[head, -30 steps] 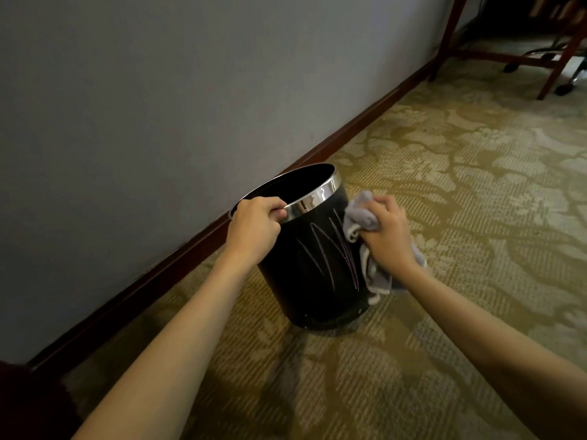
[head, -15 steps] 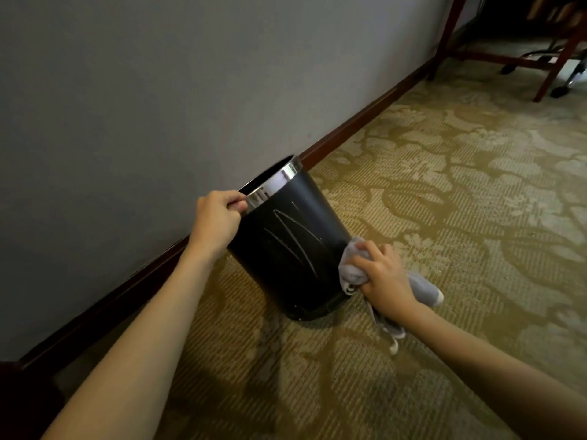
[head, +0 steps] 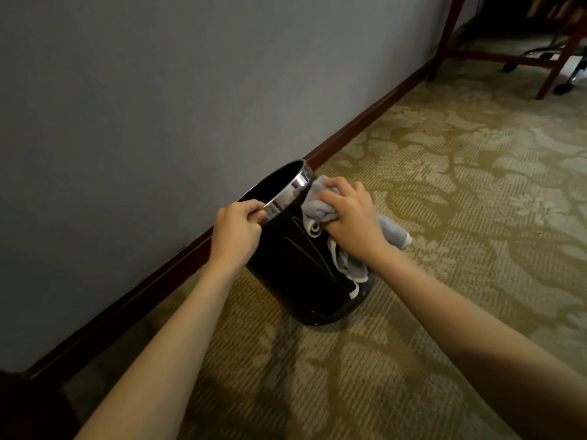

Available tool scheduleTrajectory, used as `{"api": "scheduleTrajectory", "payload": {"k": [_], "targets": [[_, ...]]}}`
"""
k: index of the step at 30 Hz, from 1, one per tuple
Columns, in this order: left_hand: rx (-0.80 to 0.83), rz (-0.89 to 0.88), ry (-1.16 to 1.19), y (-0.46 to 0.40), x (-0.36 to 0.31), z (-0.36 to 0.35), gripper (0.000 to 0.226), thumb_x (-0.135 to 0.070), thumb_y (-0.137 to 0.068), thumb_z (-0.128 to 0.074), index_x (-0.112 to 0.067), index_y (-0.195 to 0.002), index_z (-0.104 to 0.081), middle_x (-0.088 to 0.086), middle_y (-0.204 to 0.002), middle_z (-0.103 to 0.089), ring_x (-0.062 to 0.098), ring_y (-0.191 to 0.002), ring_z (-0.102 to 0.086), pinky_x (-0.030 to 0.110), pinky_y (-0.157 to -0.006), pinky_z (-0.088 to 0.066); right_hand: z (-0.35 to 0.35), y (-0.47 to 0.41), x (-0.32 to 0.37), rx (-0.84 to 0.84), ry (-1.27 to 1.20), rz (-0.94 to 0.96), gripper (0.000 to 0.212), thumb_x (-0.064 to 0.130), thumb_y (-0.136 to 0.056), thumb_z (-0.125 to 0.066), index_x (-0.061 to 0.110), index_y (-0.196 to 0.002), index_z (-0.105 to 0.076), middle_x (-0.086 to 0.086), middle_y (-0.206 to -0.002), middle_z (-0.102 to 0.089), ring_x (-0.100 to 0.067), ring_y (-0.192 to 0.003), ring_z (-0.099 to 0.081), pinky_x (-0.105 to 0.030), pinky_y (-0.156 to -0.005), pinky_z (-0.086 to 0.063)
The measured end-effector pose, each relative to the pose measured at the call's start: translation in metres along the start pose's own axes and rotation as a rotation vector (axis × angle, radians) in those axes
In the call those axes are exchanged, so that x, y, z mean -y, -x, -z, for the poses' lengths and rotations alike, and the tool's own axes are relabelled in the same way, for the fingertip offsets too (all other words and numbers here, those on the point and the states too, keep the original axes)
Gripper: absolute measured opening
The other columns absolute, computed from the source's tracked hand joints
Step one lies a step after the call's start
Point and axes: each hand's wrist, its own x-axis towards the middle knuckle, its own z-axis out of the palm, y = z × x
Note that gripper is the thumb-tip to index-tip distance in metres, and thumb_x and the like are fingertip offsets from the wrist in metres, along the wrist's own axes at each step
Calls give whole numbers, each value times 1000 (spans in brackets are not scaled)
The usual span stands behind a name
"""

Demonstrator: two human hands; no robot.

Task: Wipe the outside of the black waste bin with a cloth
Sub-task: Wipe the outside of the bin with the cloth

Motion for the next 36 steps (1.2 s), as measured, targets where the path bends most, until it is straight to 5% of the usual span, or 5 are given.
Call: {"api": "scheduleTrajectory", "payload": {"k": [11,17,21,30,36], "targets": [[12,74,61,-4,5,9,19,-10,-90,-57,-20,-89,-73,-18,-74,-62,-7,-69,-56,-3,-53,-34,-3,83,-58,466,231,-181,19,26,-87,-54,23,-105,-60,0,-113,-49,-27,-93,-46,-37,-81,-39],[27,-3,25,6,-23,-7,17,-10,-90,-54,-15,-87,-71,-1,-79,-67,18,-79,-63,36,-75,-53,5,44,-35,197,94,-111,22,12,-78,-63,12,-100,-63,-6,-110,-55,-29,-93,-50,-36,-82,-36],[19,-47,-14,9,-40,-17,20,-8,-87,-54,-16,-85,-72,4,-77,-69,25,-78,-63,43,-73,-52,15,10,-2,-42,-89,-104,24,12,-77,-66,11,-101,-66,-9,-116,-55,-30,-92,-46,-38,-74,-43],[2,56,48,0,-17,-1,17,-9,-86,-58,-16,-84,-73,-1,-74,-68,14,-75,-62,21,-65,-43,-7,59,-5,142,125,-33,23,15,-73,-69,12,-96,-66,-12,-114,-55,-32,-86,-50,-40,-64,-50],[21,103,77,3,-5,13,20,-8,-90,-57,-20,-79,-69,-14,-70,-63,-17,-68,-56,-3,-54,-34,-17,106,-20,356,125,-29,29,4,-71,-68,13,-99,-67,-10,-106,-54,-26,-93,-46,-35,-72,-40]]}}
